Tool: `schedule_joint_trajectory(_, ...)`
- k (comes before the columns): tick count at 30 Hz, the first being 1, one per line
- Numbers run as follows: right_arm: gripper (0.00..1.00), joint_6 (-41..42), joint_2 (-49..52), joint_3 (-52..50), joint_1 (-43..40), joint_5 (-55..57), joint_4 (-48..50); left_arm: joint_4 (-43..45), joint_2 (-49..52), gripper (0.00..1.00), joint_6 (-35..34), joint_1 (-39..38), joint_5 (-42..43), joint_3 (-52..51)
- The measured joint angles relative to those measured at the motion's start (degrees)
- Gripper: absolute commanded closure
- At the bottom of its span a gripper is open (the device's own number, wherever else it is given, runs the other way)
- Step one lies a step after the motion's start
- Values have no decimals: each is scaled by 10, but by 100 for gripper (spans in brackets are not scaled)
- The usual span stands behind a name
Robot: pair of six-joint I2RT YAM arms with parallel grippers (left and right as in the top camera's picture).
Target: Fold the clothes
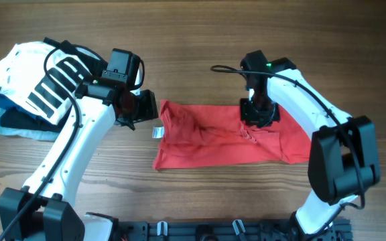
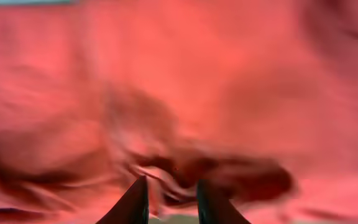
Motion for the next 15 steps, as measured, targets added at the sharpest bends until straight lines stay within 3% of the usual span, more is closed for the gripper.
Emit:
schedule_joint_trajectory(3,67,26,-45,0,-29,37,-21,0,0,41,0,0,0,0)
schedule_joint_trajectory(8,66,14,-88,-6,-56,57,-56,0,0,41,0,0,0,0)
schedule_joint_trajectory(15,67,7,-87,-166,-55,45,83,0,0,41,0,0,0,0)
